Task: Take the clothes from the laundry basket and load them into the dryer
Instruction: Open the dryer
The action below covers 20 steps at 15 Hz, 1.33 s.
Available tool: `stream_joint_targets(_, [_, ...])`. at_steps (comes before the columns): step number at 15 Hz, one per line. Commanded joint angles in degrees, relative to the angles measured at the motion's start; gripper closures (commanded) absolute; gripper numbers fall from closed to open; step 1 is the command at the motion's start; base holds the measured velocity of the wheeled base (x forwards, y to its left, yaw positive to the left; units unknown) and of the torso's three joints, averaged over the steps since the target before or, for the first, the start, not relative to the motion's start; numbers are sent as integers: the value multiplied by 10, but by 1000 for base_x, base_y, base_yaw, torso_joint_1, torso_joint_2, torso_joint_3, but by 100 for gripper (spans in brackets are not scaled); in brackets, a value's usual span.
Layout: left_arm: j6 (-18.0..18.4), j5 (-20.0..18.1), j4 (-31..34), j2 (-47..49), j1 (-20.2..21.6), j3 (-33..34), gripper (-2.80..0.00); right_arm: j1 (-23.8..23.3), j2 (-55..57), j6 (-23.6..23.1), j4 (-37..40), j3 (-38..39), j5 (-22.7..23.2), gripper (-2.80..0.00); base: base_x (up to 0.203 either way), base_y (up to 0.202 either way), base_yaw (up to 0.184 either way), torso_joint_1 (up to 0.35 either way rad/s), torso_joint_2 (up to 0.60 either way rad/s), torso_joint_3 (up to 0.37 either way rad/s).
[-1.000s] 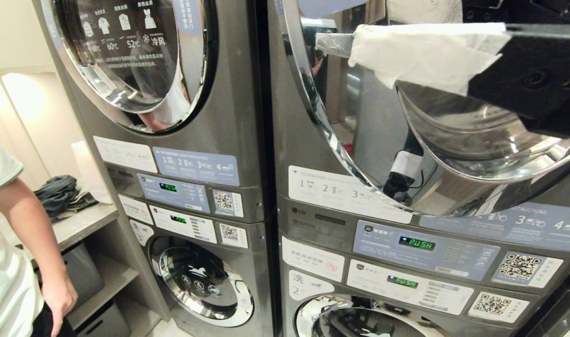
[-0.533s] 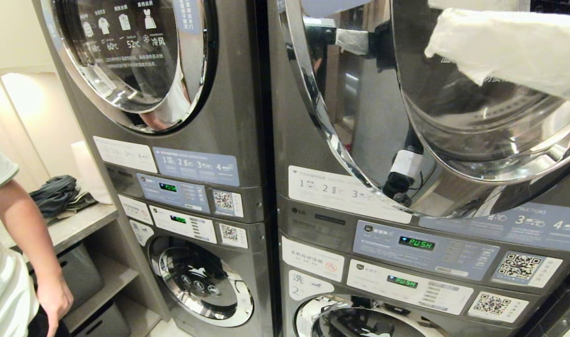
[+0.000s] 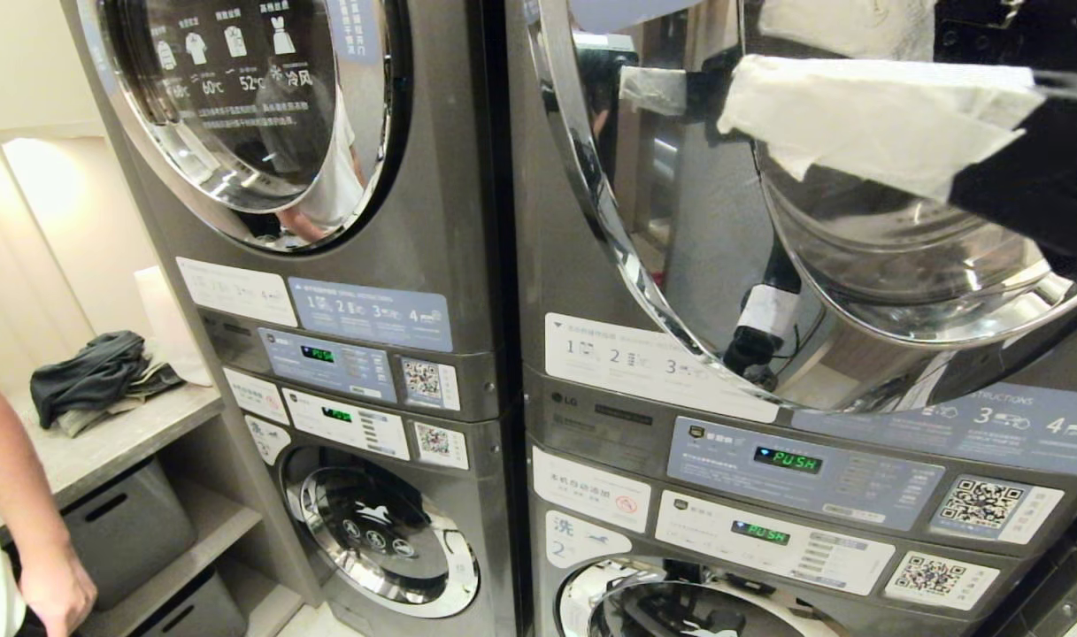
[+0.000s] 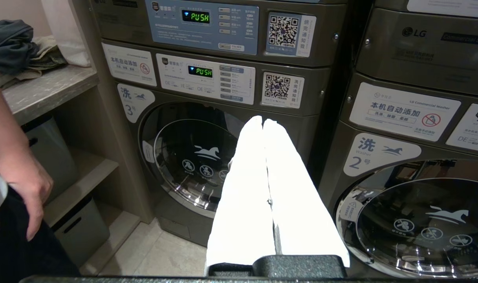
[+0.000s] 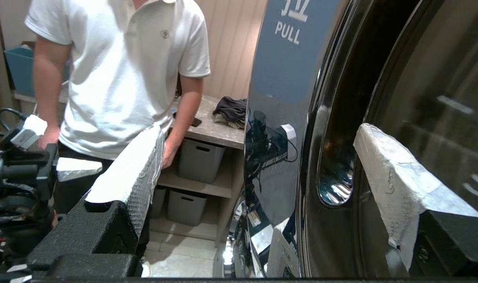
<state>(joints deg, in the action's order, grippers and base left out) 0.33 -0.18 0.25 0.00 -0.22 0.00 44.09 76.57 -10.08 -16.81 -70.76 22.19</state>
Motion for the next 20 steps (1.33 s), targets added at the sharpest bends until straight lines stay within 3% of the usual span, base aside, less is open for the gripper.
stream_joint_targets(1, [0,0,0,0,0,0,0,1,23,-1,-2,-4,2,-280,0,0,0,0,0,0])
stream_joint_targets(8, [0,0,0,0,0,0,0,3,31,-2,-2,0,14,-280,0,0,0,0,0,0])
stream_joint_targets(16, [0,0,0,0,0,0,0,2,-37,-4,-2,74,126,-280,0,0,0,0,0,0])
stream_joint_targets(20, [0,0,0,0,0,0,0,2,-93,-4,-2,119,155,-280,0,0,0,0,0,0])
